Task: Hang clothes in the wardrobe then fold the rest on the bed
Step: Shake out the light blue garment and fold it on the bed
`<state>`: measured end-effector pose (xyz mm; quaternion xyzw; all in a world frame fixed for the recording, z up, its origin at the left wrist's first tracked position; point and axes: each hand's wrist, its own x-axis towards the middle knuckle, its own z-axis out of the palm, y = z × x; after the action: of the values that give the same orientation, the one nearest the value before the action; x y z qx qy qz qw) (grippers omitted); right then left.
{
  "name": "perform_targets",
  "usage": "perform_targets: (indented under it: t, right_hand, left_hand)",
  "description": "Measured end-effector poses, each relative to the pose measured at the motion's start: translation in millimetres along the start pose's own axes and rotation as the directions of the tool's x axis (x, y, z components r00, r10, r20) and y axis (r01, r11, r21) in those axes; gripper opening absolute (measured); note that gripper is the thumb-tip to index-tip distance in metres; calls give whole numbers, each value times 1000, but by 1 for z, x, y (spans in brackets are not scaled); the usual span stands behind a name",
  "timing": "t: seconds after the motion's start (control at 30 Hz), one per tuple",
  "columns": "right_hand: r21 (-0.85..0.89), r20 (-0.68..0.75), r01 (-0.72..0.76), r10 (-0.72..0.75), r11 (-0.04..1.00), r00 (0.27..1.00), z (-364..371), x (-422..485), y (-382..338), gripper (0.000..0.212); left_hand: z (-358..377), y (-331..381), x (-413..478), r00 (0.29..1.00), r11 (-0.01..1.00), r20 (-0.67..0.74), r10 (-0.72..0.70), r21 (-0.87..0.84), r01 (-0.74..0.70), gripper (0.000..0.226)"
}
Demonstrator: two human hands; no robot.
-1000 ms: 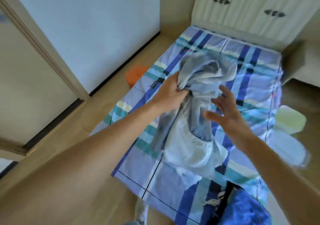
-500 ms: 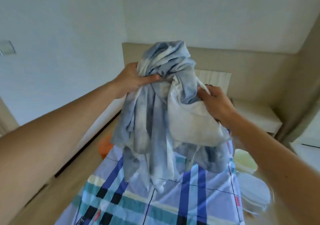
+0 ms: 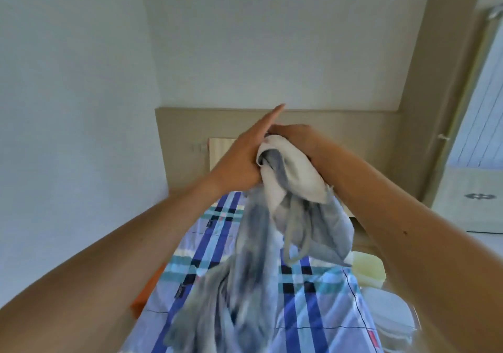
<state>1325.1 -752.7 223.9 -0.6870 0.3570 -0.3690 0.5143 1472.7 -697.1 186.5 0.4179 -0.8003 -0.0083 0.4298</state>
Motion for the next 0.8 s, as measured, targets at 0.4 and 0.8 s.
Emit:
perform_targets:
  t: [0.4, 0.8]
  right_hand:
    - [70, 260, 63, -79, 996, 962, -17, -42, 38, 69]
    - [-43, -264, 169, -174, 985, 949, -39, -23, 25, 24]
  left_hand:
    - [-1, -45, 0, 838, 881, -293, -461, -262, 394, 14]
    - [-23, -34, 18, 930, 905, -86, -356, -279, 321, 23]
